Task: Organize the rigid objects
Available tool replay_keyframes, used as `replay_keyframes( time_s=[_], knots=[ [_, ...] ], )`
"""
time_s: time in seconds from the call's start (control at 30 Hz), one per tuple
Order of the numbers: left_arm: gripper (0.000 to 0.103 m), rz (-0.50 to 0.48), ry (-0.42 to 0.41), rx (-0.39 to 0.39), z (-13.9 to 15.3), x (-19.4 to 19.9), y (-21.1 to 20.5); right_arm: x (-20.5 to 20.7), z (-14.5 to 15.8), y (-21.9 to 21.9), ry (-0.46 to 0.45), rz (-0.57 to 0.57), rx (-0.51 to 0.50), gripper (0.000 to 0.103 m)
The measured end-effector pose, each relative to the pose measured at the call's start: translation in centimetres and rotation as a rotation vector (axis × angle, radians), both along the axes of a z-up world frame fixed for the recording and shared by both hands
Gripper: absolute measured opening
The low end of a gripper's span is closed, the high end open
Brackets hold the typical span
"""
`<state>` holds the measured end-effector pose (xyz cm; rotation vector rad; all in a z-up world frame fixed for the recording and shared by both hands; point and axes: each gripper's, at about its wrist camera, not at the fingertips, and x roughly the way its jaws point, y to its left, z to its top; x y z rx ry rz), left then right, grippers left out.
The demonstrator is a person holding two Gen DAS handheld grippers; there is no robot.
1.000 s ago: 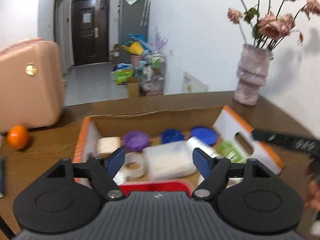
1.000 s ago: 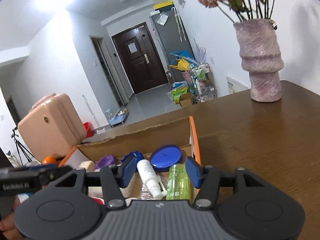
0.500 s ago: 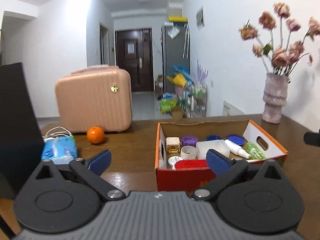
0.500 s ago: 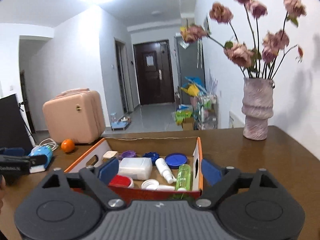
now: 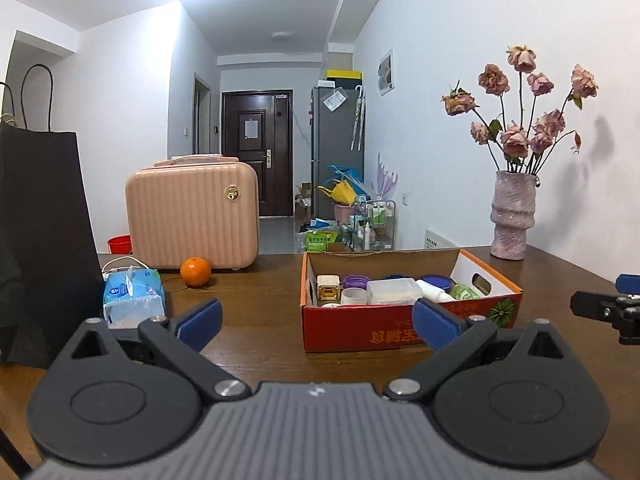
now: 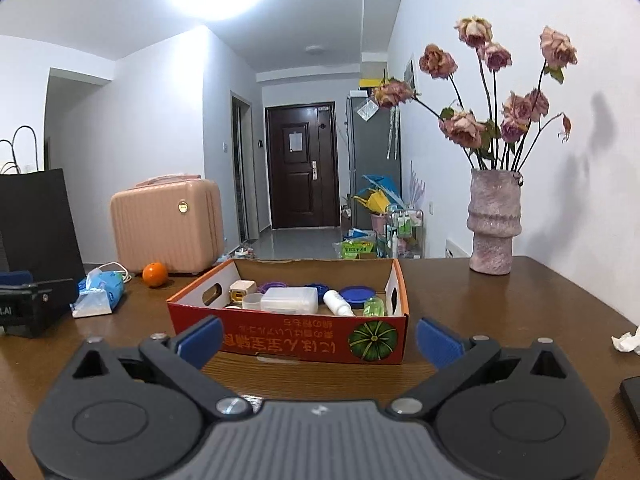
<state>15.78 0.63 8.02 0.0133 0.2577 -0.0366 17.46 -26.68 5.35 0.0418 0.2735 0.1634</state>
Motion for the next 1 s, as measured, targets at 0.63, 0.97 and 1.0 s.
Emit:
replay_keyframes(
  time_s=[0.63, 0.97, 1.0],
  knots=[
    [0.103, 0.039, 0.012, 0.013, -4.1, -16.2, 1.4, -16.0, -3.5, 0.2, -0.062, -0.041, -0.122, 0.103],
    [0.103, -0.052, -0.032, 0.021, -3.8, -18.0, 0.2, -18.5, -4.1, 2.4, -0.003, 0.068, -0.091, 0.103],
    [0.103, -0.054, -0.03, 0.027, -3.8, -18.0, 0.1, -18.5, -4.2, 2.5, 0.004, 0.065, -0.08, 0.103]
  ],
)
